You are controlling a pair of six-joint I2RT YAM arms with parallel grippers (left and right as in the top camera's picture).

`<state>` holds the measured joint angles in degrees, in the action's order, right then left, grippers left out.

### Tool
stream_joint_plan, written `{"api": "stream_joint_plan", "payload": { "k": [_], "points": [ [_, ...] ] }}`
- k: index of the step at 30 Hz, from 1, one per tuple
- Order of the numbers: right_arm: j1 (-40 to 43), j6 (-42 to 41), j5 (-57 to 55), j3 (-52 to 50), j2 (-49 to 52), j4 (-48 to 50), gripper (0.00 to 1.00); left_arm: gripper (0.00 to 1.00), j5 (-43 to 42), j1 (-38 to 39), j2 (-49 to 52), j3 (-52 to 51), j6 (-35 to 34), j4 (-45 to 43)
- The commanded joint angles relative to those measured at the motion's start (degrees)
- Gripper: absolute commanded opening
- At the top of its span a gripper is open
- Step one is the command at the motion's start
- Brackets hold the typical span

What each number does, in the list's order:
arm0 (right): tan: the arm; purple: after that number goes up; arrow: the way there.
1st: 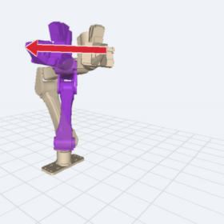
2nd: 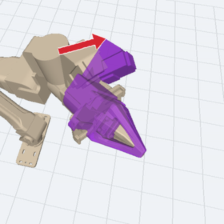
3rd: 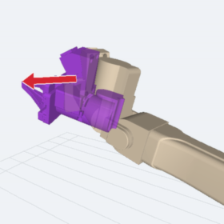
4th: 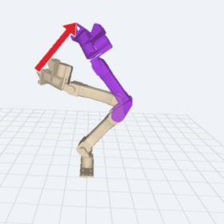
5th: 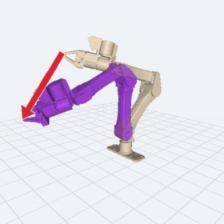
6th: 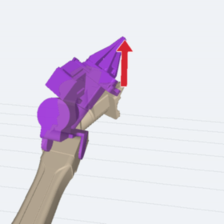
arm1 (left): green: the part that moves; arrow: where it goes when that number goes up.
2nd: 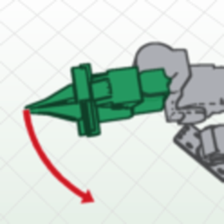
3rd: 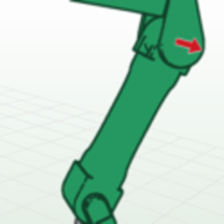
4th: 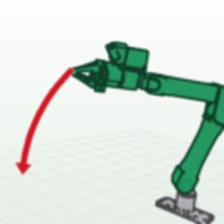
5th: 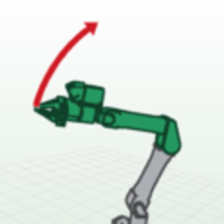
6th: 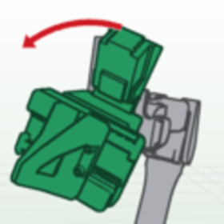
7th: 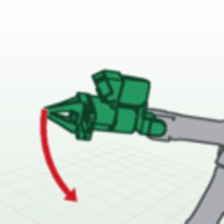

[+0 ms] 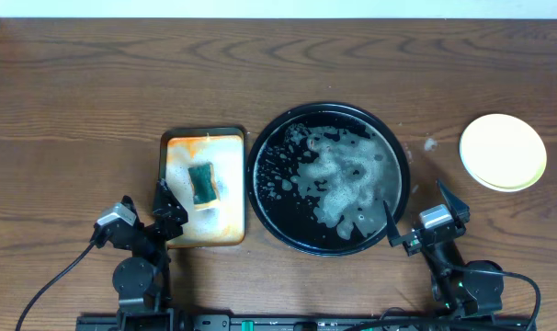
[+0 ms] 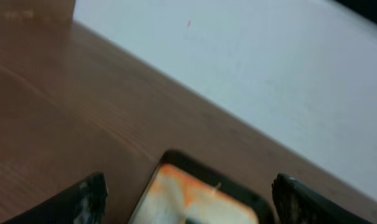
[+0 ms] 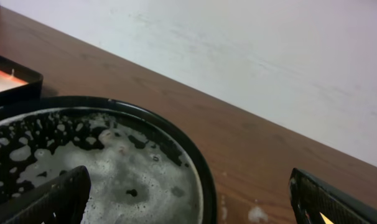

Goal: Clean dirty plates on tray and stack at the side

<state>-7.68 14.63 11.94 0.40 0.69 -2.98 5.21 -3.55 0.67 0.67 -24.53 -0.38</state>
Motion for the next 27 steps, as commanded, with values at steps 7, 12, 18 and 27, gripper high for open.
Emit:
{"api": "stream_joint_plan", "payload": {
  "k": [7,12,18,27],
  "points": [
    [-0.3,0.6,-0.1,-0.1,-0.3,-0.2,0.99,0.86,1.0,-0.1,-0.6,-0.4,-0.9,3.3],
    [-0.3,0.6,-0.1,-0.1,-0.3,-0.2,0.99,0.86,1.0,-0.1,-0.5,-0.4,-0.9,4.0],
    [-0.3,0.6,-0.1,-0.1,-0.3,-0.2,0.99,0.86,1.0,-0.1,-0.4,-0.4,-0.9,4.0],
    [-0.3,0.6,-0.1,-0.1,-0.3,-0.2,0.99,0.86,1.0,-0.1,-0.4,-0.4,-0.9,4.0]
  ]
}}
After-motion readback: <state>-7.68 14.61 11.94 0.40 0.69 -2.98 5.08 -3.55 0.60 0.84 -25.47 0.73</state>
